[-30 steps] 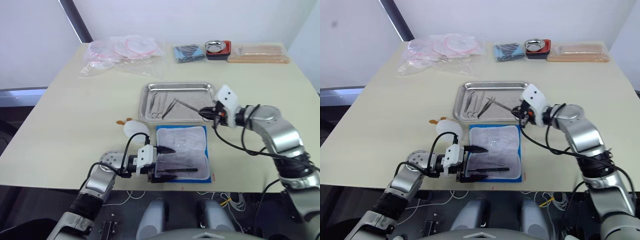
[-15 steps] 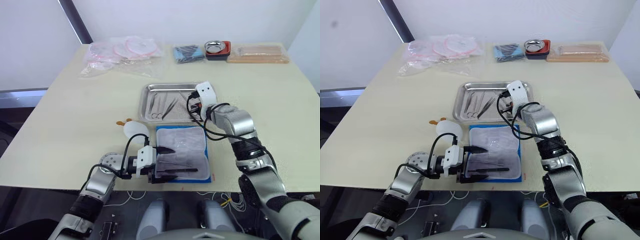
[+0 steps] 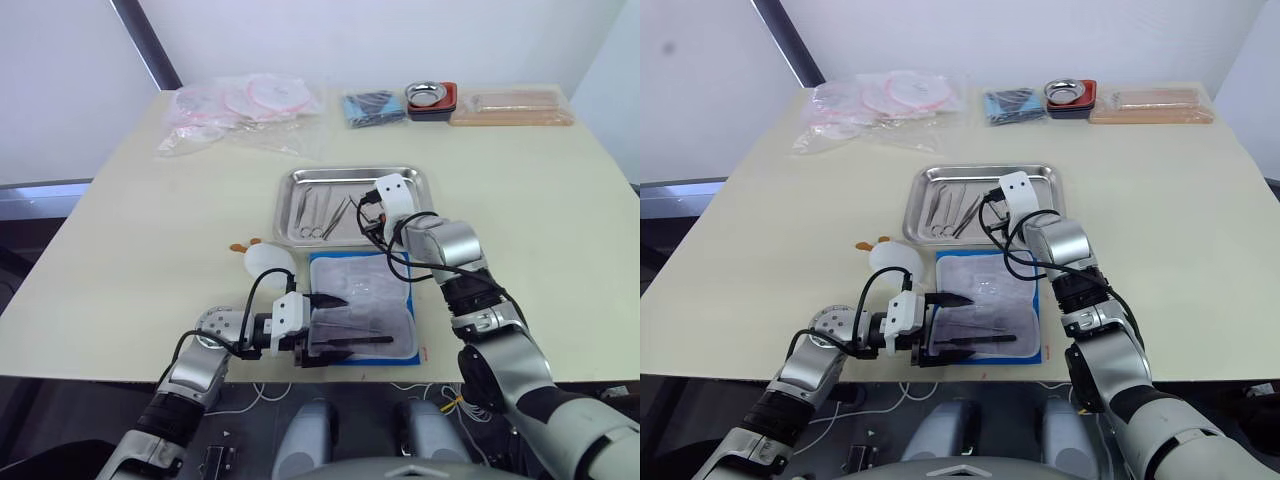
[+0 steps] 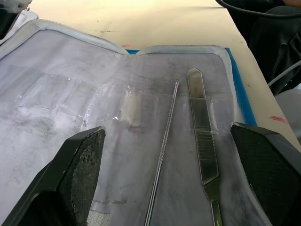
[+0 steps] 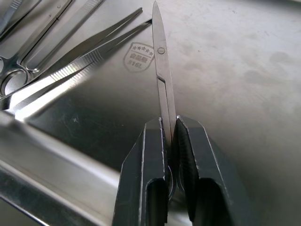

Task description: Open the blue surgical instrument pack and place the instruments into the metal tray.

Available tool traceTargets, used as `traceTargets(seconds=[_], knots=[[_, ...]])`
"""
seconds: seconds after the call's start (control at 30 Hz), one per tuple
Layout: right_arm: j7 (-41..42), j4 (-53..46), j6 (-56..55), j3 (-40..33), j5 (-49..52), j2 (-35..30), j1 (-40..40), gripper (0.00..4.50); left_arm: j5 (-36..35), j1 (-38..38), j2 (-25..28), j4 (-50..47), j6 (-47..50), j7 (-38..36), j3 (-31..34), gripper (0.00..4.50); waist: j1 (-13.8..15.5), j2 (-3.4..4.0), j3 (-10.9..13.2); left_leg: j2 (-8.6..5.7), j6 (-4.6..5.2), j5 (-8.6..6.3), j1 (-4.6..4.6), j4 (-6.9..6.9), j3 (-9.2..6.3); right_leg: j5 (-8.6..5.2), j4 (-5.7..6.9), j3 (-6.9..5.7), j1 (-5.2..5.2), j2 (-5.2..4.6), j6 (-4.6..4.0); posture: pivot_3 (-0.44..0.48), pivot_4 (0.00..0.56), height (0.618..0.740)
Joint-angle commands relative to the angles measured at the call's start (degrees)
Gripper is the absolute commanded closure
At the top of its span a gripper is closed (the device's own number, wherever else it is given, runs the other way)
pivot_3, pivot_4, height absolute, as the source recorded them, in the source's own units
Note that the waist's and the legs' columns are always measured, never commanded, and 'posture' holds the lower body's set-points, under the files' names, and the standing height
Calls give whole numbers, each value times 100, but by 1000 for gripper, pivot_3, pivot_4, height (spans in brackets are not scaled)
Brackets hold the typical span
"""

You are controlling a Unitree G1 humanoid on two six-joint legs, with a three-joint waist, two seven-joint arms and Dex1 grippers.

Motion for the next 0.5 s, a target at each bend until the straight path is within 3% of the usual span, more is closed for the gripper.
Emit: traceTargets(seconds=[0.03,0.17,0.2,0.5], knots=[[317,-269,-269,49,98,-63,-93,2318,654,416,155,702,260,182,-355,0,-26,2,-1,0,0,0,0,0,0,0,0,0,0,0,0,0,150,740],[493,-563,-430,91,64,-250,-9,367,653,448,174,687,258,189,-339,0,-40,6,-5,0,1,0,0,0,-1,0,0,0,0,0,1,0,150,740],[641,-701,-601,83,103,-351,93,80,651,458,179,676,261,188,-340,0,-40,6,-5,0,1,0,0,0,0,0,0,0,0,0,1,0,150,740],[2548,-2078,-2518,-97,864,-1248,1516,80,649,442,211,683,241,166,-350,0,-47,11,-10,2,1,0,0,-8,-1,8,-11,0,0,1,23,0,150,740]])
